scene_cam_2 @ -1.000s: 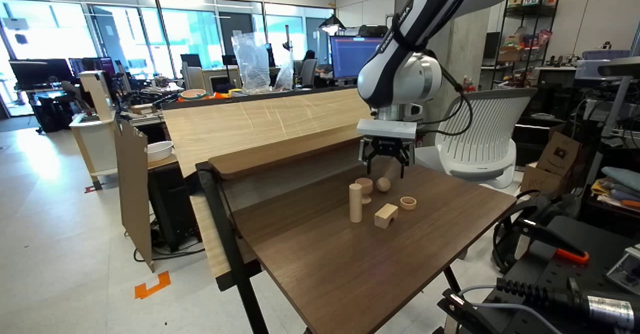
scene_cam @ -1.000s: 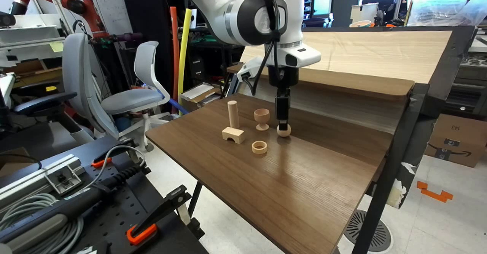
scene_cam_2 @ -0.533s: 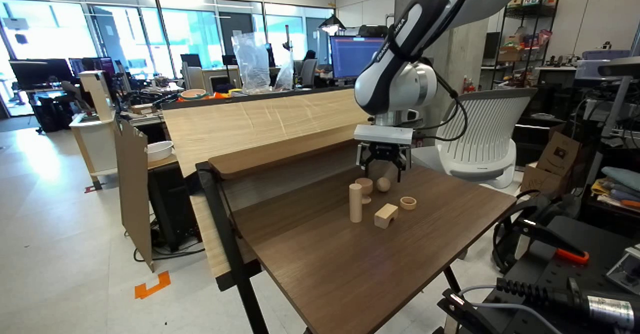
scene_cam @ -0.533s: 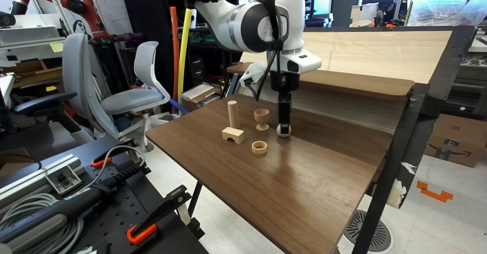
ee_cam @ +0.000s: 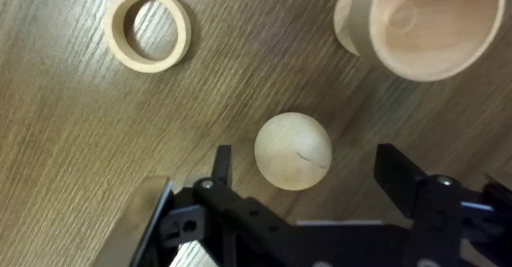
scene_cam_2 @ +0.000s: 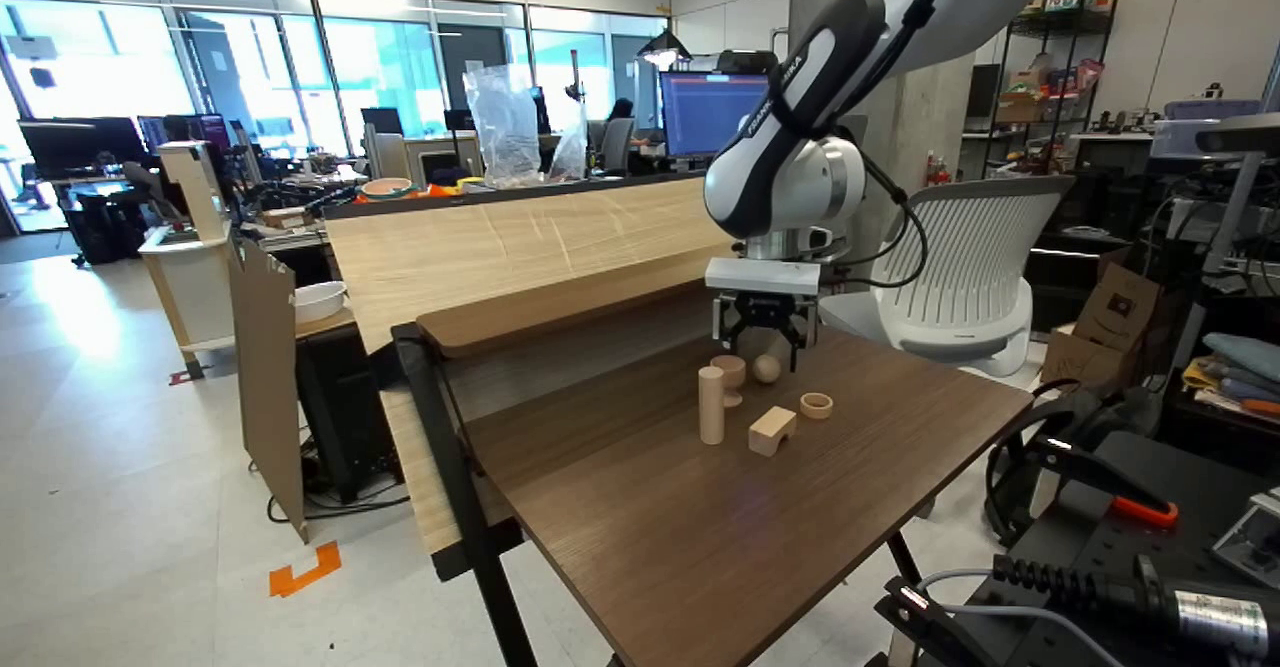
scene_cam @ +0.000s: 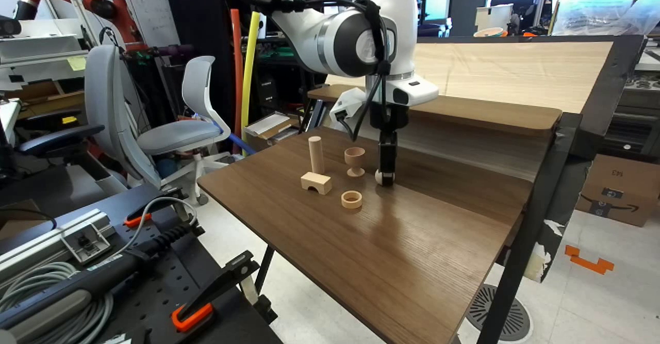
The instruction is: Place the wooden sphere in the wooden cup
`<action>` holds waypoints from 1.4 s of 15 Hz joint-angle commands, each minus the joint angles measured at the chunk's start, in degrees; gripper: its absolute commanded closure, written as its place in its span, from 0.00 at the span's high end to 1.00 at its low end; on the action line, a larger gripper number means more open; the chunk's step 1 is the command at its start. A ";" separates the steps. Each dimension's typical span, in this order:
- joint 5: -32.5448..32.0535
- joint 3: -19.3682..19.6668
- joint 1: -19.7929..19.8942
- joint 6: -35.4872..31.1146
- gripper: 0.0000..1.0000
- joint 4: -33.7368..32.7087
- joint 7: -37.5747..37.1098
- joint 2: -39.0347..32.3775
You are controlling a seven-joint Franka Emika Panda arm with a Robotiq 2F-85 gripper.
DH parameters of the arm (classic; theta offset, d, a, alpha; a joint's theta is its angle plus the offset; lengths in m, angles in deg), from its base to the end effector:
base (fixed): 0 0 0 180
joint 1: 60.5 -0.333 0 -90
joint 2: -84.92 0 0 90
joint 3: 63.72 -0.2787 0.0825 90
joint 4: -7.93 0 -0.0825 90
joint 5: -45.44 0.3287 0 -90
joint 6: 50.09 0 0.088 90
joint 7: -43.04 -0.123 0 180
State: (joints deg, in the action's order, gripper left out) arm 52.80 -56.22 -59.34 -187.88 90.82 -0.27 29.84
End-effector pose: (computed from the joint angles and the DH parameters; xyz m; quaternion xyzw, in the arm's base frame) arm 0.6408 -0.0825 0.1164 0.8901 -0.4557 0.0062 0.0089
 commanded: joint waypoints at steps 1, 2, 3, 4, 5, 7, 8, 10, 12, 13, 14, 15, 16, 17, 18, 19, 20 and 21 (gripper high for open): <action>1.38 -0.63 0.85 3.27 0.58 -4.58 1.32 -2.76; 1.36 -0.61 0.87 3.72 0.51 -5.03 1.31 -3.08; 1.37 -0.61 0.93 4.09 0.44 -5.49 1.30 -3.37; 1.38 -0.59 0.97 4.41 0.35 -5.88 1.26 -3.57; 1.46 -0.66 1.05 4.56 0.29 -6.29 1.27 -3.67; 1.61 -0.90 1.16 4.27 0.21 -6.68 1.53 -3.31; 1.71 -1.08 1.09 3.95 0.21 -6.53 1.66 -2.61; 1.81 -1.43 1.03 3.77 0.21 -7.01 1.97 -1.91; 1.88 -1.88 0.92 3.37 0.21 -7.51 2.36 -1.30; 1.91 -2.10 0.86 3.36 0.21 -7.72 2.55 -1.05; 1.90 -2.29 0.75 3.15 0.21 -7.69 2.72 -0.79; 1.84 -2.43 0.61 3.05 0.21 -7.64 2.86 -0.58; 1.83 -2.59 0.52 3.02 0.21 -7.60 3.00 -0.43; 1.73 -2.73 0.36 2.96 0.21 -7.21 3.24 -0.02; 1.67 -2.87 0.24 2.94 0.21 -6.78 3.50 0.42; 1.40 -2.75 -0.02 2.88 0.21 -6.27 3.68 0.90; 1.17 -2.59 -0.29 2.85 0.21 -5.88 3.83 1.35; 0.98 -2.42 -0.51 2.90 0.21 -5.40 4.07 1.97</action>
State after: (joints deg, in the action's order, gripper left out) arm 52.89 -58.56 -59.52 -185.89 83.00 1.88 28.79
